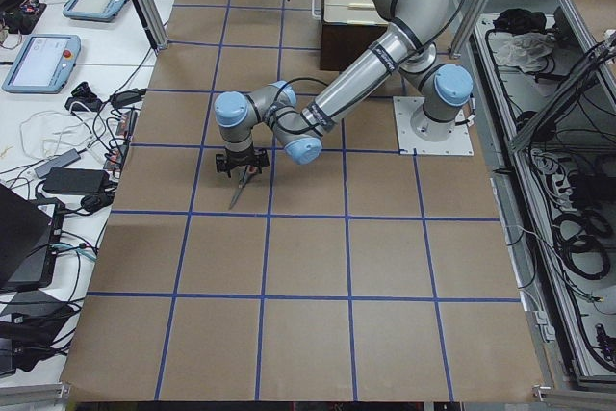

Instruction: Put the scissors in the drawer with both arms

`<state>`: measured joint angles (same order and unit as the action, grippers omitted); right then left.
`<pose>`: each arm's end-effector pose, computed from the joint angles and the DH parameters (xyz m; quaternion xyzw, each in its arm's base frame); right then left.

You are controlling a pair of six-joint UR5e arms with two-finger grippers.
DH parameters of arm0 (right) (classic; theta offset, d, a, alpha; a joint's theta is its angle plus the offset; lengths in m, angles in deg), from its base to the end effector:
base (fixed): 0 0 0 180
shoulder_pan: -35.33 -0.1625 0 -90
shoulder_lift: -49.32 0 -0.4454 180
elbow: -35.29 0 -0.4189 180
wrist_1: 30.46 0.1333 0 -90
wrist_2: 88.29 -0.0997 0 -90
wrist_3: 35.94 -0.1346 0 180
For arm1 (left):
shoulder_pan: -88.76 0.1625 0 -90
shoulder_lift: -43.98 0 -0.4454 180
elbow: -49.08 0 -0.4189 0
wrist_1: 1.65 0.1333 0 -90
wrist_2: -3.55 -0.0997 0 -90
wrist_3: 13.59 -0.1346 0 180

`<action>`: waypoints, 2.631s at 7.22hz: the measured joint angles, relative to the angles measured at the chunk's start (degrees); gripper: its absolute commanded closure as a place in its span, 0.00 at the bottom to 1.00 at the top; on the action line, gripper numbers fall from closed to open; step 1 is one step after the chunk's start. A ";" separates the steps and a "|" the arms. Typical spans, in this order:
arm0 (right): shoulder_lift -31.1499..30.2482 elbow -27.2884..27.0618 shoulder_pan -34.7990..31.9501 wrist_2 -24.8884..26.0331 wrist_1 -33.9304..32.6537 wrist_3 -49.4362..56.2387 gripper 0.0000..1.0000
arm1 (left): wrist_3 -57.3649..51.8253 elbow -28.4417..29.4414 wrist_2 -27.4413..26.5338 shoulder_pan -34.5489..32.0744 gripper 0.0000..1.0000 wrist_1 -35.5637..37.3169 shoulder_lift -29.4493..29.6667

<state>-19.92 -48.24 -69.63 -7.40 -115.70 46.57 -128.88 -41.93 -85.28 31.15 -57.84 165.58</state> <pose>0.3080 -0.5539 0.3174 -0.7303 0.6583 0.0936 0.1568 0.2541 -0.6545 0.1837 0.6620 0.7494 -0.0127 0.0072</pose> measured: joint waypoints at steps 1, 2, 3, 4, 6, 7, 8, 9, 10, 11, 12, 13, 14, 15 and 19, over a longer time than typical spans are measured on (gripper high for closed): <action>0.59 0.02 -0.03 0.52 0.75 1.92 0.12 | -3.76 -0.06 0.63 -0.02 0.07 0.36 1.01; 0.93 0.02 -0.05 0.41 1.29 1.85 0.12 | -7.64 -0.09 1.07 -0.03 0.11 0.82 1.85; 1.24 0.01 -0.06 0.29 1.98 0.58 0.12 | -10.76 -0.17 1.36 -0.04 0.14 1.81 2.50; 1.49 0.00 -0.08 0.22 2.90 -0.65 0.12 | -12.47 -0.26 1.53 -0.05 0.14 2.94 2.96; 1.61 -0.80 -0.13 0.28 3.71 -1.75 0.11 | -13.88 -0.44 1.65 -0.05 0.33 3.70 3.43; 1.53 -1.93 -0.14 0.32 3.53 -2.25 0.11 | -14.17 -0.58 1.66 -0.05 0.35 3.77 3.61; 1.48 -2.86 -0.15 0.41 3.24 -2.57 0.12 | -14.36 -0.67 1.63 -0.05 0.43 3.79 3.68; 1.50 -3.31 -0.17 0.44 3.05 -2.74 0.12 | -14.41 -0.70 1.65 -0.05 0.75 3.80 3.74; 1.53 -3.50 -0.21 0.40 2.95 -2.84 0.16 | -14.42 -0.73 1.71 -0.05 0.80 3.81 3.78; 1.55 -3.60 -0.22 0.38 2.89 -2.91 0.22 | -14.47 -0.76 2.03 -0.05 0.82 3.79 3.80; 1.56 -3.62 -0.23 0.35 2.78 -2.97 0.30 | -14.57 -0.79 2.49 -0.05 0.88 3.77 3.82; 1.56 -3.65 -0.24 0.33 2.64 -3.14 0.37 | -14.64 -0.81 2.73 -0.05 0.92 3.77 3.81; 1.60 -3.65 -0.24 0.32 2.55 -3.83 0.39 | -14.68 -0.82 2.82 -0.04 0.97 3.75 3.81; 1.62 -3.68 -0.24 0.33 2.49 -4.76 0.42 | -14.69 -0.83 2.85 -0.05 1.00 3.72 3.81; 1.60 -4.19 -0.27 0.69 1.76 -5.18 0.47 | -14.52 -0.76 2.94 -0.05 1.00 3.72 3.44</action>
<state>-18.32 -52.43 -69.90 -6.70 -113.93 41.39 -143.40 -42.69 -82.34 31.11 -54.12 169.01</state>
